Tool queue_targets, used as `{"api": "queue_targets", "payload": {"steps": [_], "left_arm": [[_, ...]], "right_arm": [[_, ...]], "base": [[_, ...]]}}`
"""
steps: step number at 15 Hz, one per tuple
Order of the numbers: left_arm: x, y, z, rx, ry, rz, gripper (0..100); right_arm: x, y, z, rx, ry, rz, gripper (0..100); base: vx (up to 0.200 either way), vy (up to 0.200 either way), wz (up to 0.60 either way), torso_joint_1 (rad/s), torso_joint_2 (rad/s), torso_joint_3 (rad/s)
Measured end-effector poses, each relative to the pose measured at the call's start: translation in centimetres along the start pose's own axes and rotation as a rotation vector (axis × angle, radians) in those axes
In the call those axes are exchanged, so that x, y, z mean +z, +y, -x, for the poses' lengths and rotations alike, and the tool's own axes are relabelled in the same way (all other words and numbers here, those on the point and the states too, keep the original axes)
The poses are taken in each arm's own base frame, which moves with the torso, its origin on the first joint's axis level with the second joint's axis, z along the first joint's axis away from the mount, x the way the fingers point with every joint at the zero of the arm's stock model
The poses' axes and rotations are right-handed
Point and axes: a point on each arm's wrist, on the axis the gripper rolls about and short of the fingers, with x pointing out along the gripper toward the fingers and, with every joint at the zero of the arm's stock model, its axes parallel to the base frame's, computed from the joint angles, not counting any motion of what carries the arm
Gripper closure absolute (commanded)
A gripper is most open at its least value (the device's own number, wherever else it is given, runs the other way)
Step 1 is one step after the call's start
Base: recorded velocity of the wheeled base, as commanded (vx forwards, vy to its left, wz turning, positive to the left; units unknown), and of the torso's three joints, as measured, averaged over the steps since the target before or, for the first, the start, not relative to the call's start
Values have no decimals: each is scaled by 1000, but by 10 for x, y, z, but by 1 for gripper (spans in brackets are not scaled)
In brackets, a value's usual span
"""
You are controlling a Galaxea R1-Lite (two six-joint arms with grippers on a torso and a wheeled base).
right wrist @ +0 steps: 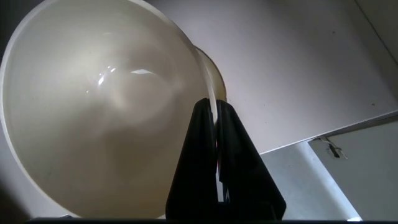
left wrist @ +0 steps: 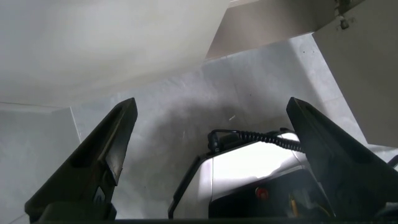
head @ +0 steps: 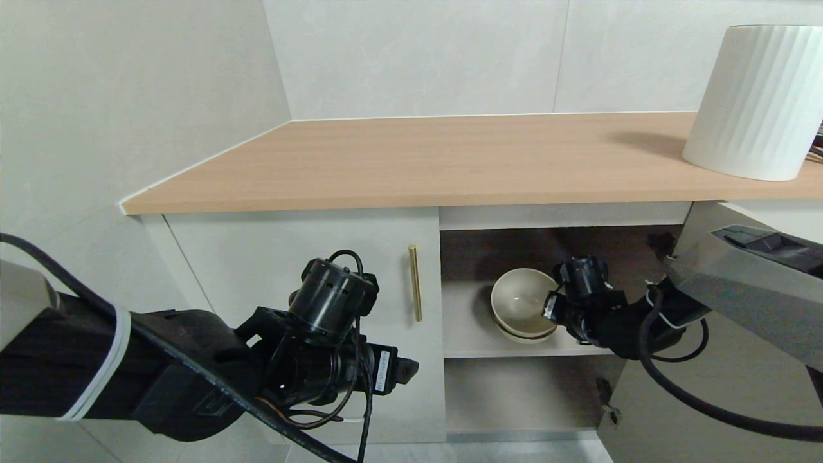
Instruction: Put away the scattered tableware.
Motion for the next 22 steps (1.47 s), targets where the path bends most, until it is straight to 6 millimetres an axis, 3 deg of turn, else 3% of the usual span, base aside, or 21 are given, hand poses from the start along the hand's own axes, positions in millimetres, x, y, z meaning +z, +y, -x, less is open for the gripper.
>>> {"api": "queue_targets", "payload": {"steps": [10, 11, 19, 22], "left_arm": [[0, -1, 0, -1, -1, -1, 0], [0, -1, 0, -2, -1, -1, 0], [1, -1, 2, -3, -6, 0, 0], [5, 2, 11, -6, -32, 8, 0]], "right_arm": [[-5, -1, -5, -8, 9, 6, 100], [-5, -1, -6, -8, 10, 8, 0], [-8, -3, -5, -12, 21, 19, 0], [-11, -5, 6, 1, 64, 61, 0]], "base": [[0, 0, 0, 0, 0, 0], [0, 0, 0, 0, 0, 0], [0, 0, 0, 0, 0, 0], [0, 0, 0, 0, 0, 0]]}}
